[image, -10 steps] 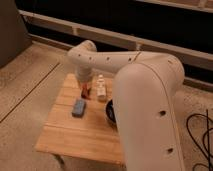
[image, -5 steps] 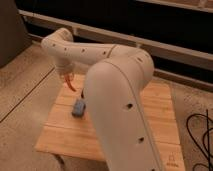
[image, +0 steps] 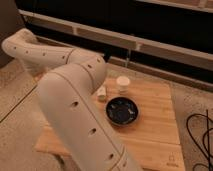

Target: Drag the pepper across the table

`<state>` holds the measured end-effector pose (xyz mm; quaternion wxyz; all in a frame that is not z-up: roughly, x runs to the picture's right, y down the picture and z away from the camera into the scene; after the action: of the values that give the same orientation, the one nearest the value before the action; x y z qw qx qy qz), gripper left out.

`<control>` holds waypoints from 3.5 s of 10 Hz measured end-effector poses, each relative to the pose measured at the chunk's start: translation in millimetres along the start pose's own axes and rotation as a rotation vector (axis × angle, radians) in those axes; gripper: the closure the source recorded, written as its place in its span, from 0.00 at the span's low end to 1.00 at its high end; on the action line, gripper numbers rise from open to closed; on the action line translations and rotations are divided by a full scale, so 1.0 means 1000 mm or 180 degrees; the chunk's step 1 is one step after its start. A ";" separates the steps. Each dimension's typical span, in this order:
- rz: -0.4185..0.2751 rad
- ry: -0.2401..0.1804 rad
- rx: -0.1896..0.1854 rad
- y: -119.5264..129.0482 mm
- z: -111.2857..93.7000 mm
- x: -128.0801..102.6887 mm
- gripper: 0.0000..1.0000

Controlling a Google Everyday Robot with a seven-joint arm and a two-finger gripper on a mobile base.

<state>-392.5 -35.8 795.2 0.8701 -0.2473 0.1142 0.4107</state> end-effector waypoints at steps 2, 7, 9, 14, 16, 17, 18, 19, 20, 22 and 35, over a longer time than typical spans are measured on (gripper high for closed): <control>-0.0361 0.0039 0.0031 0.061 0.003 -0.021 1.00; -0.1283 0.0107 0.0165 0.219 0.003 -0.043 1.00; -0.1338 0.0110 0.0178 0.227 0.003 -0.043 1.00; -0.1336 0.0111 0.0177 0.227 0.003 -0.043 0.56; -0.1340 0.0112 0.0175 0.228 0.003 -0.042 0.32; -0.1339 0.0112 0.0174 0.228 0.003 -0.042 0.23; -0.1339 0.0112 0.0175 0.228 0.003 -0.042 0.20; -0.1341 0.0112 0.0174 0.228 0.003 -0.042 0.20; -0.1341 0.0112 0.0174 0.228 0.003 -0.042 0.20; -0.1343 0.0112 0.0174 0.229 0.003 -0.042 0.20; -0.1343 0.0113 0.0175 0.229 0.004 -0.042 0.20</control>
<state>-595.6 61.9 738.4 0.9411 -0.2491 0.0864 0.2117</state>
